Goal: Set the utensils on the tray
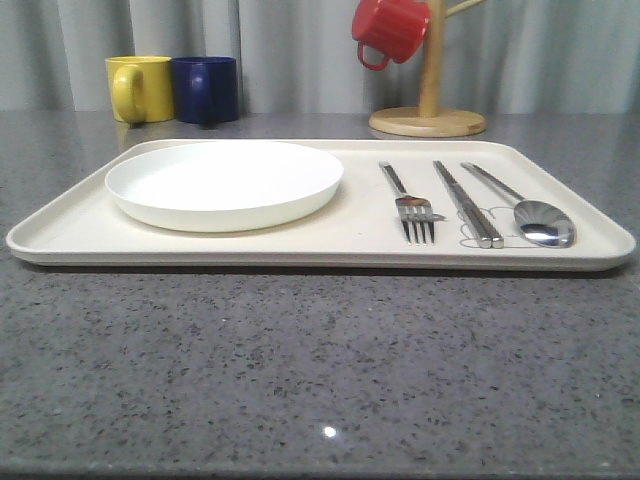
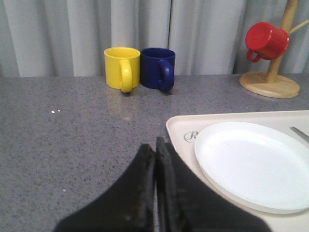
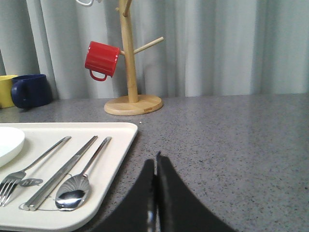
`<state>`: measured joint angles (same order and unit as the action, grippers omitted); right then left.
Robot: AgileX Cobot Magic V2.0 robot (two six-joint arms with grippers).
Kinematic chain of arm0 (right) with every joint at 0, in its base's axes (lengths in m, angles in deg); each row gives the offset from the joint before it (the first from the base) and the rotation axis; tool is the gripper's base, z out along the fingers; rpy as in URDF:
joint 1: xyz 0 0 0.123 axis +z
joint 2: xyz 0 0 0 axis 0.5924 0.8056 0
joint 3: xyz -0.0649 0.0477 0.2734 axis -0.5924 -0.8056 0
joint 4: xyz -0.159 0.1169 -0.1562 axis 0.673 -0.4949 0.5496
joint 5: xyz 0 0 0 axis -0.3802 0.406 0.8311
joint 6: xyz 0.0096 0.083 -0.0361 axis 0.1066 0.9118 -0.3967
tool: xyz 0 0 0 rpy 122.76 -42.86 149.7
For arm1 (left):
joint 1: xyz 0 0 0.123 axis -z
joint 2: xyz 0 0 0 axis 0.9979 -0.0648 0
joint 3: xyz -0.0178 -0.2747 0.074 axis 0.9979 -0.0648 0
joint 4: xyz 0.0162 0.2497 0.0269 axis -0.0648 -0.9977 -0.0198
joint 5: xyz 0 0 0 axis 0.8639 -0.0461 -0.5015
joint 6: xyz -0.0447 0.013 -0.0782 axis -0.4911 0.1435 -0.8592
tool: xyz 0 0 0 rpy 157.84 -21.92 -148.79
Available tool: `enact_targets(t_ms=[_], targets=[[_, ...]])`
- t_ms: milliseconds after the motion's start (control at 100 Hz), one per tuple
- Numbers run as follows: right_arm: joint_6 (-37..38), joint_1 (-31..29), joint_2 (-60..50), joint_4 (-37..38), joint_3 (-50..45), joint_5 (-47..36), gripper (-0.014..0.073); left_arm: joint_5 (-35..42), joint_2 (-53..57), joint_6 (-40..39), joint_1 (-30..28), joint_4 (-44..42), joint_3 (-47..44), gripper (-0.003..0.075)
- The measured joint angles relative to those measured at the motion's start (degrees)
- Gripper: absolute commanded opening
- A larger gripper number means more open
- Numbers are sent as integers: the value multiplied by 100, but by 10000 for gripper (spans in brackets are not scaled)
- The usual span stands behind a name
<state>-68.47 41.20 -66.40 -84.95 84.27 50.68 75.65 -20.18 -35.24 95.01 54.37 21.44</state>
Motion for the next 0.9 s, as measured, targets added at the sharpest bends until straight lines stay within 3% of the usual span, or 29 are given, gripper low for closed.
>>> enact_targets(t_ms=[320, 600, 900], targets=[[0, 0, 0, 0, 0, 0, -68, 172, 378, -1911, 0, -2268, -293, -18], [0, 0, 0, 0, 0, 0, -68, 172, 1650, -2477, -161, -3009, -1229, -18], [0, 0, 0, 0, 0, 0, -68, 172, 2775, -2722, -550, -3135, -2345, -18]])
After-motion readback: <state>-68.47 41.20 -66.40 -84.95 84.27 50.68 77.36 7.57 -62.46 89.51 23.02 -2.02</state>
